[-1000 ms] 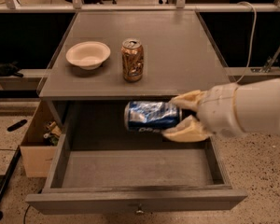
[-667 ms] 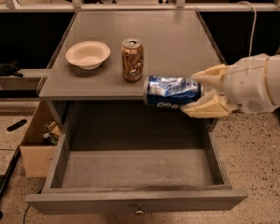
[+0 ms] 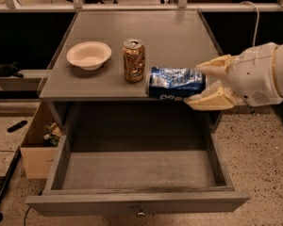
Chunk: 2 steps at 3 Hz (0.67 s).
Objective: Pick pepsi can from top drawer and place on counter
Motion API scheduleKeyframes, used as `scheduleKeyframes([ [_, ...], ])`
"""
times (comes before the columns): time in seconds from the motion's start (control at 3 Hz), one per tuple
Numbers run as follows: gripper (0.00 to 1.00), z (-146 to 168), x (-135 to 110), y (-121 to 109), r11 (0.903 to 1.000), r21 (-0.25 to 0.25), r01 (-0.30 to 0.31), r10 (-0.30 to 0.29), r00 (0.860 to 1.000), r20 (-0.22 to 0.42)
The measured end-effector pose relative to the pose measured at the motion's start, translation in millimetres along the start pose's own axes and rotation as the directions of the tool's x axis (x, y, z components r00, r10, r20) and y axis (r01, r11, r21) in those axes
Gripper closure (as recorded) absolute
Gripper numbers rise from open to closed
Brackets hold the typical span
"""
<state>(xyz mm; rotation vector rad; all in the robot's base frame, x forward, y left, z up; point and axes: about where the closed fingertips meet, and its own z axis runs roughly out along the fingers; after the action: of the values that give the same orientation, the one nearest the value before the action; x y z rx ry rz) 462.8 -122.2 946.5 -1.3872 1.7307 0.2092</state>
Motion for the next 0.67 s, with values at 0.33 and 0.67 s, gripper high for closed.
scheduleKeyframes([
  [0.33,1.0,-5,6,-30,0.9992,0.039,0.009,-0.008,1.0,-0.026],
  [0.67,1.0,-4,21,-71,0.9982,0.061,0.003,0.0,0.998,-0.057],
])
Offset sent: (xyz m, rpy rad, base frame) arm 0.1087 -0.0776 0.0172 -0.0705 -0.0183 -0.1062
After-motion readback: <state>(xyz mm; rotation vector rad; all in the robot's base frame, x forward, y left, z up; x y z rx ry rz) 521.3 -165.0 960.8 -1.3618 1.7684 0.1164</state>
